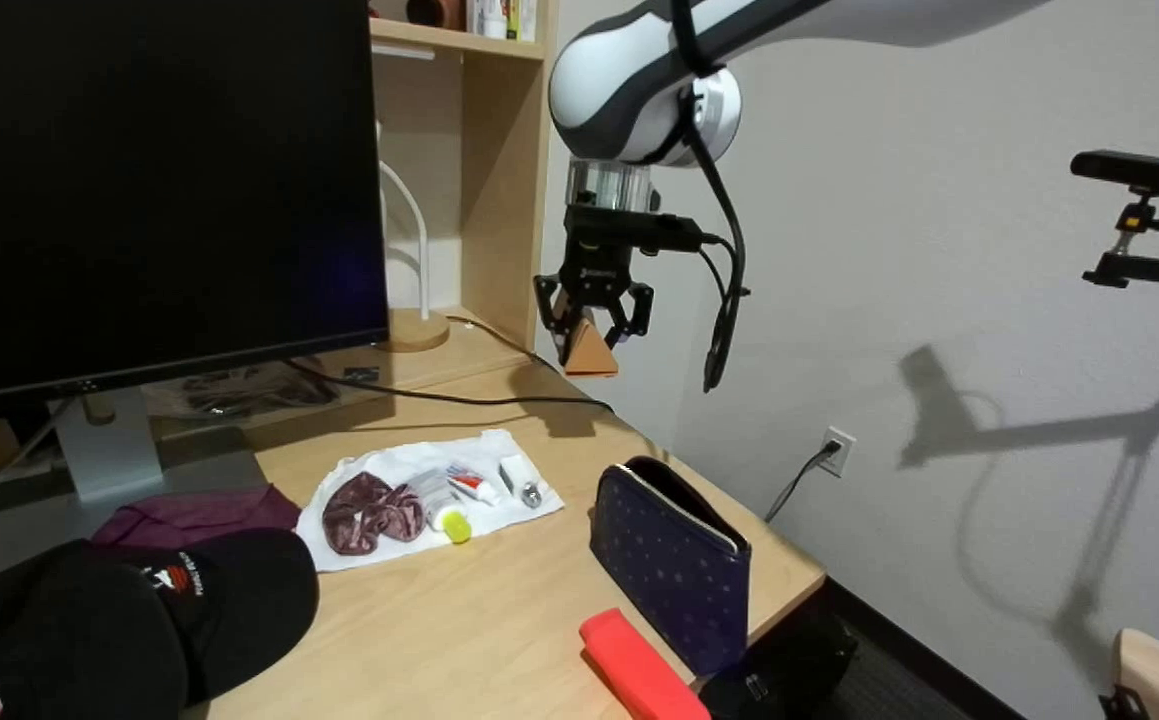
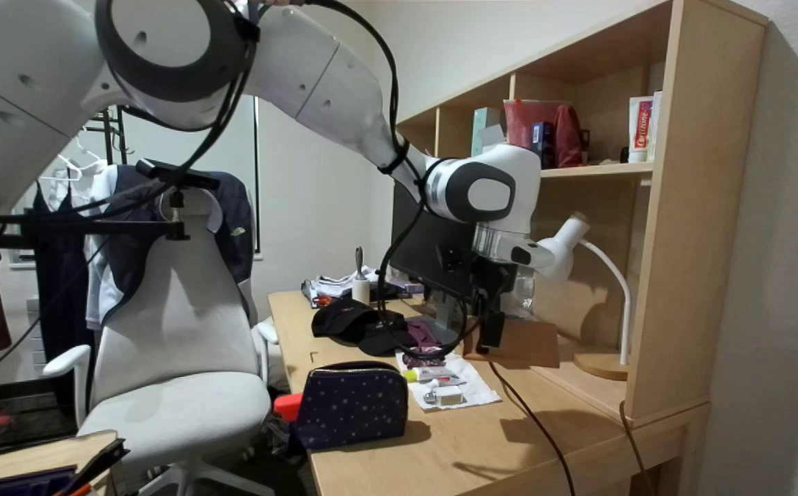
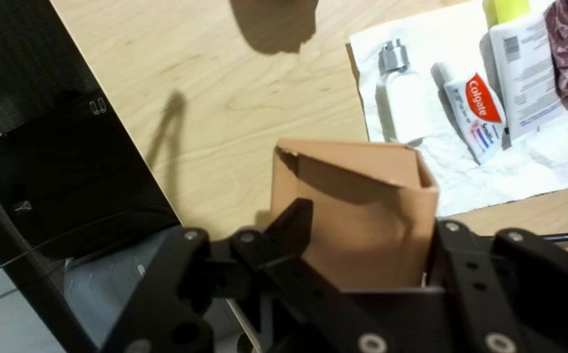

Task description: Pick the brown object and move it up the table

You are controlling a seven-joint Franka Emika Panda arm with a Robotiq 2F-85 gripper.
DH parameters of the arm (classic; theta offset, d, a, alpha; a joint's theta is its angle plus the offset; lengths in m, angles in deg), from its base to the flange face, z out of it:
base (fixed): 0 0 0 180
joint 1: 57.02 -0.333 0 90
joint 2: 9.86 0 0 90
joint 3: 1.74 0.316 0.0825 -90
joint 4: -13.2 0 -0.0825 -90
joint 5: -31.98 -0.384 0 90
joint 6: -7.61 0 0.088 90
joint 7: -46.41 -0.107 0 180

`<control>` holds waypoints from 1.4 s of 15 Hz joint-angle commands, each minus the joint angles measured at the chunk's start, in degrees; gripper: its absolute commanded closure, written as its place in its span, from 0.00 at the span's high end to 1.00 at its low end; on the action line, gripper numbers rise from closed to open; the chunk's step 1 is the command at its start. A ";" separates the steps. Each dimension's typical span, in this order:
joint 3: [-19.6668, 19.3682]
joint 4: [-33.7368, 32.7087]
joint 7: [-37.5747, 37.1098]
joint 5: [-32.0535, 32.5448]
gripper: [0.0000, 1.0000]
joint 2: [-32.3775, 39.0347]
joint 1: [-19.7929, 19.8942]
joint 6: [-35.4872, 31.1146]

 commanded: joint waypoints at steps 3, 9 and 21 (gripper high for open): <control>-0.64 -1.80 -6.08 -1.82 0.23 2.03 -0.35 1.01; -0.13 -17.89 -18.06 -7.00 0.23 13.31 0.24 -0.16; -0.68 -21.40 -29.94 -6.45 0.23 16.53 0.05 -3.62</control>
